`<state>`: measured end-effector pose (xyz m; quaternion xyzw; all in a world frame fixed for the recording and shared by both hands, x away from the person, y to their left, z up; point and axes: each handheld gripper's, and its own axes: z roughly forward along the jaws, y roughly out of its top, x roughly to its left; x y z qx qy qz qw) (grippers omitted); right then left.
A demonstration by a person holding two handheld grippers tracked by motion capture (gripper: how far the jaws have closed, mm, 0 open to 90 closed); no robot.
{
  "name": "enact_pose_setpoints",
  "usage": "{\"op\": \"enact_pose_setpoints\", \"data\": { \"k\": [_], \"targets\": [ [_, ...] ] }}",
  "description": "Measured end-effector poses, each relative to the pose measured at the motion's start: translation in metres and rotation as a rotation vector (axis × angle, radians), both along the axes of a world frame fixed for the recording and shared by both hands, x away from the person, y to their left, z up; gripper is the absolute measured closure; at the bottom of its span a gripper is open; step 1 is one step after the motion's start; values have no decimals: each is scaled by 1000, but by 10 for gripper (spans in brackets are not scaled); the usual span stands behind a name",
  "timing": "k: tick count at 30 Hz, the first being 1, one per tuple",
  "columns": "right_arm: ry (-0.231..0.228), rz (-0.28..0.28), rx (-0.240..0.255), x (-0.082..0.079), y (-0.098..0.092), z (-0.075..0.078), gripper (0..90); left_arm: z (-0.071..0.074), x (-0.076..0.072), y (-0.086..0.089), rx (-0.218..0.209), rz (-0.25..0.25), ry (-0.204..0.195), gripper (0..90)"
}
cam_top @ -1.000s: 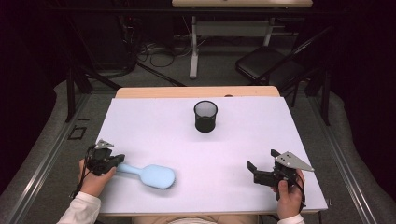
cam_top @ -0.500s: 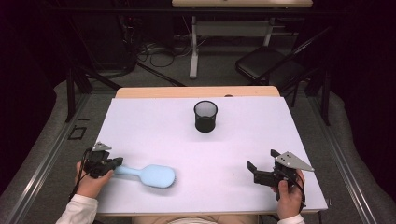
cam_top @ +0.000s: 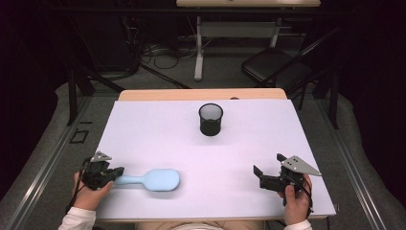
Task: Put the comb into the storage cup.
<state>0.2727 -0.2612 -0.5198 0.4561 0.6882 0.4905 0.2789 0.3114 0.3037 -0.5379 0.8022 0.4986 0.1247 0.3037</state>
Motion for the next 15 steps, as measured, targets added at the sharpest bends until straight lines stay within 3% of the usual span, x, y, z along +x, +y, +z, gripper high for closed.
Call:
{"op": "enact_pose_setpoints", "data": {
  "k": [15],
  "targets": [
    [-2, 1, 0, -1, 1, 0, 19, -1, -20, -1, 12, -43, 4, 900]
  ]
}}
